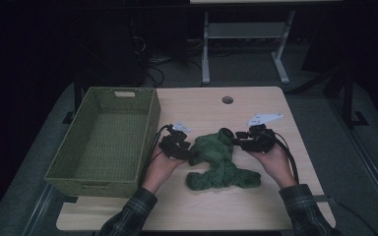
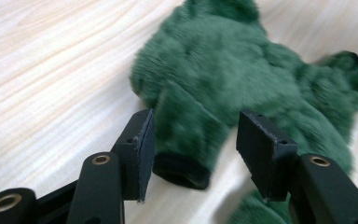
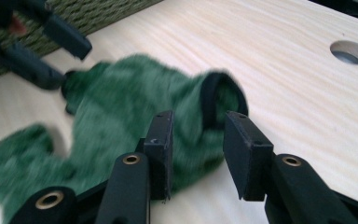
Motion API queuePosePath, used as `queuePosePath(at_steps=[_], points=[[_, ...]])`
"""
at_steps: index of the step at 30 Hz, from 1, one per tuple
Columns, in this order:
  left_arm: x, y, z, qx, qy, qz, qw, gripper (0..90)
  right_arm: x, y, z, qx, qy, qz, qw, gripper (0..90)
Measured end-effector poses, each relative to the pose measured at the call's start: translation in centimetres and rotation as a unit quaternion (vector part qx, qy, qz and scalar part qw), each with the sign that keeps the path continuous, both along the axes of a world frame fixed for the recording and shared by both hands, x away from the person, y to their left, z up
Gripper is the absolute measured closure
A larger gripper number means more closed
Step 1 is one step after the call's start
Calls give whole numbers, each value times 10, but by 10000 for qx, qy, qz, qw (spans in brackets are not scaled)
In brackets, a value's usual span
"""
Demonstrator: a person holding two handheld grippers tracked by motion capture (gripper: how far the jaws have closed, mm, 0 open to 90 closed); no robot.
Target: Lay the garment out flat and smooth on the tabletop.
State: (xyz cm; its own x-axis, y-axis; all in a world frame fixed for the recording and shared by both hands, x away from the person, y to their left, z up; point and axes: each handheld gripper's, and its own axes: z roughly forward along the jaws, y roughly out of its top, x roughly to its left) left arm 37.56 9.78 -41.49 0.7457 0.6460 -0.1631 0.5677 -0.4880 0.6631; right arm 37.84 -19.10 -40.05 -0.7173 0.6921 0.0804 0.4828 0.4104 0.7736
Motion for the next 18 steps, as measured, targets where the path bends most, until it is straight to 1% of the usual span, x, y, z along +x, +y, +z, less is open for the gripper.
queuePosePath(at_steps=[1,2,3,4,5,6,7,9,11,12,13,14,15,16,17,18], points=[[2,0,-2,14,32,11,10000,460,6,4,0,17,3,3,10000,625],[4,0,-4,30,69,-8,10000,457,11,7,0,20,80,-1,10000,625],[7,0,-5,7,101,-33,9999,456,16,10,-2,16,72,-4,10000,625],[8,0,-7,5,107,-8,9999,456,21,13,-4,38,131,19,9999,625],[9,1,-8,16,120,-40,9999,454,24,16,-6,18,181,23,9998,625],[9,1,-9,-10,132,-20,9999,454,26,17,-8,4,190,30,9998,625],[11,2,-10,31,143,-56,9999,454,29,19,-10,-3,233,36,9997,621],[12,2,-12,18,168,-62,9998,457,32,22,-13,26,296,53,9995,622],[12,0,-14,-12,205,-58,9998,477,35,25,-17,7,366,53,9993,644],[12,0,-14,25,216,-107,9997,518,38,28,-19,-33,423,68,9991,700],[12,0,-15,48,217,-130,9997,518,38,28,-19,-33,423,68,9991,700],[13,0,-15,72,225,-174,9996,552,38,29,-20,-36,428,83,9990,733],[13,0,-16,67,234,-213,9995,613,39,29,-21,-69,400,119,9991,771],[13,-1,-16,50,245,-244,9994,659,39,29,-22,-76,422,138,9990,787],[13,-1,-16,48,235,-261,9994,734,39,30,-22,-105,415,147,9990,800],[13,-1,-16,21,260,-289,9992,783,39,30,-22,-118,418,158,9989,806]])
